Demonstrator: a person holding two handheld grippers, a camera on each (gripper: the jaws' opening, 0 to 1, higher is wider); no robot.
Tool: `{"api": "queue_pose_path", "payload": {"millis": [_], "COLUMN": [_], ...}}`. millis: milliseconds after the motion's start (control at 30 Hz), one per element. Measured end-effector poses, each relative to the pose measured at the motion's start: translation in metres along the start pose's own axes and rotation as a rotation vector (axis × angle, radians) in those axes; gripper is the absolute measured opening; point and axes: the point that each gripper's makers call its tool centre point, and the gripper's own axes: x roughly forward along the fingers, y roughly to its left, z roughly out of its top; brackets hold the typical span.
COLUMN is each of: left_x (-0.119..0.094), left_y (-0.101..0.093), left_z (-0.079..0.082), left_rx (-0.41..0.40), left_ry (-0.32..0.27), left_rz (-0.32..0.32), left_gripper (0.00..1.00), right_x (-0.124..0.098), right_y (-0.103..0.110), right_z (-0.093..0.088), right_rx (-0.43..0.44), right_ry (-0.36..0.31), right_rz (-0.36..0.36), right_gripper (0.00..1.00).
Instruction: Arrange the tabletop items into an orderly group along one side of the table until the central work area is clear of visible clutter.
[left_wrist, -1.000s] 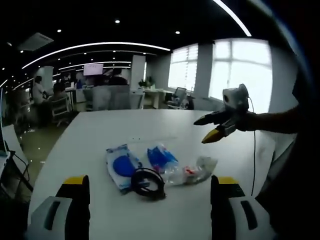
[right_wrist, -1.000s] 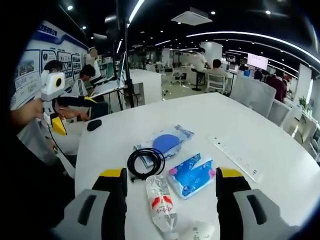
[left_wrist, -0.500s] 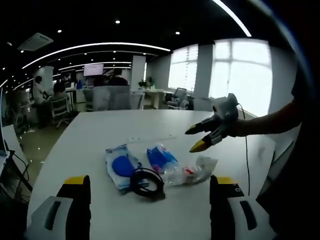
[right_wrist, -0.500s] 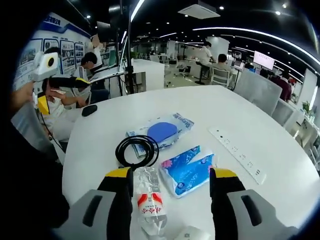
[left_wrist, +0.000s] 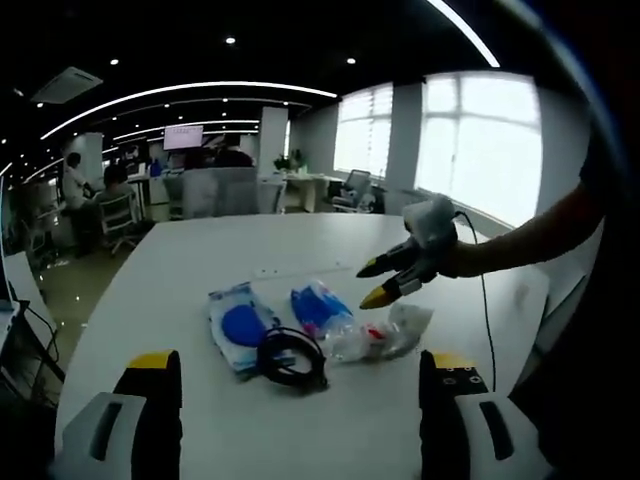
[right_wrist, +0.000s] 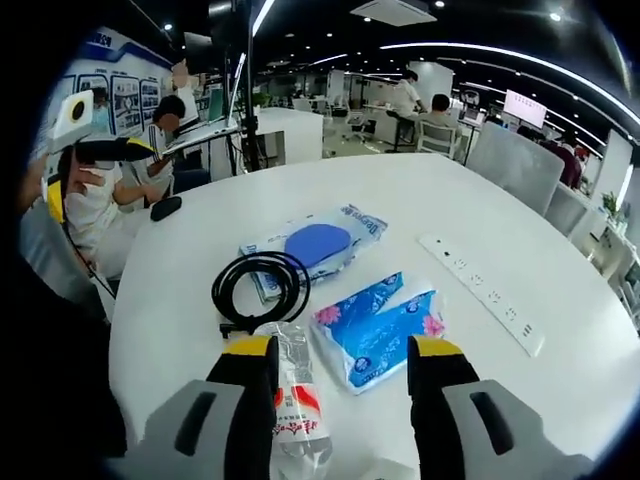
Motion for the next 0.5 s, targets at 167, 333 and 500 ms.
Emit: {"api": "queue_pose_path", "payload": {"millis": [167, 333, 500], "left_x": [-0.001, -0.002, 0.001], "left_y": [-0.001, -0.003, -0.005], "left_z": [0.000, -0.001, -0.004], "left_rx": [-0.004, -0.010, -0.003], "left_ry": [-0.003, -0.004, 0.007], "left_rz": [-0.001, -0.005, -0.012], "left_gripper": [0.97, 0.97, 0.96], "right_x": [0.007, 0.018, 0.029], "right_y": [-0.002, -0.001, -0.002], "right_z": [-0.004, -0.008, -0.016], "right_rx": [0.003, 0.002, 0.005], "right_ry": [0.018, 0.034, 0.063], "right_rz": [-0.008, -0.009, -0.007], "right_gripper": [0.42, 0.39, 0.35]}}
